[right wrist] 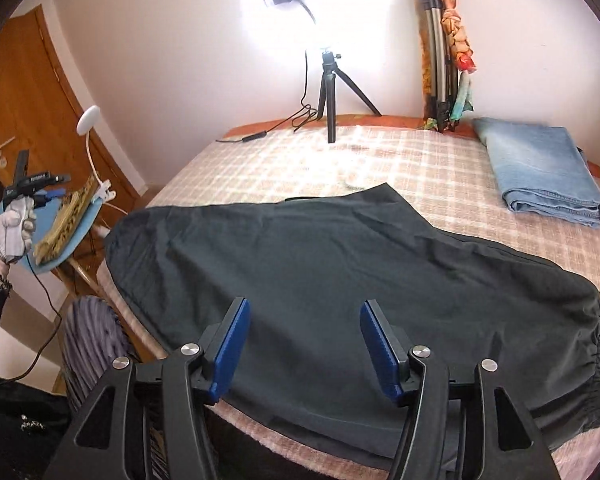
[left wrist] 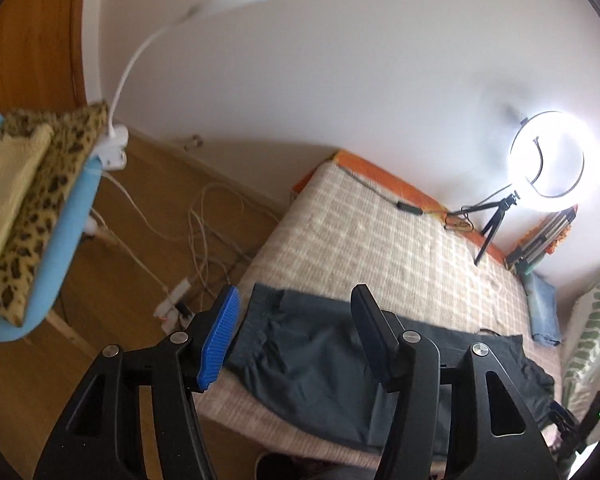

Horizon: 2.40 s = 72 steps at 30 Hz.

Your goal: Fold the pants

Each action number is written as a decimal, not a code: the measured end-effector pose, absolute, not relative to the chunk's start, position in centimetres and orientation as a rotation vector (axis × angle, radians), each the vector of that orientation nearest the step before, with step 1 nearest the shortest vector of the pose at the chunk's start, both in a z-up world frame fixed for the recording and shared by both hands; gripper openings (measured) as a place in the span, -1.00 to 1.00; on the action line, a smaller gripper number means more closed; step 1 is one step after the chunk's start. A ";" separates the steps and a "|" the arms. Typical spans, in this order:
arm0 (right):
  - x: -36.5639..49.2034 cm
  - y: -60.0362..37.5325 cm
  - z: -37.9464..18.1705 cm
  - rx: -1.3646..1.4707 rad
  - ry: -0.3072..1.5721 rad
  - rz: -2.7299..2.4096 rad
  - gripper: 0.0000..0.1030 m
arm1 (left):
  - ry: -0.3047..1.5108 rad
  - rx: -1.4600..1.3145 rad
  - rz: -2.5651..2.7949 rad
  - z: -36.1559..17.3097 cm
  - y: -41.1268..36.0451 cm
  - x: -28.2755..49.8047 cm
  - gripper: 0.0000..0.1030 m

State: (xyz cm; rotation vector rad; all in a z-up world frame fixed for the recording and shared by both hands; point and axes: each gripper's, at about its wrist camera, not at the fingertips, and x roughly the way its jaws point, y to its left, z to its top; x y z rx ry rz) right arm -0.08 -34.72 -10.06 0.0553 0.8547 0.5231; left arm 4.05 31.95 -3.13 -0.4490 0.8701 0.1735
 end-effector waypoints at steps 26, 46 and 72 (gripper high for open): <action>1.5 -28.1 -9.6 0.015 0.907 0.535 0.19 | 0.910 -0.851 0.074 -21.5 33.2 2.7 0.15; 3.1 -24.4 -10.5 -0.051 0.944 0.575 0.24 | 0.761 -0.930 0.108 -22.7 33.2 4.0 -0.62; 7.7 -20.9 -14.0 0.214 1.032 0.784 0.27 | 0.850 -0.304 -0.364 -13.8 8.3 7.9 -0.72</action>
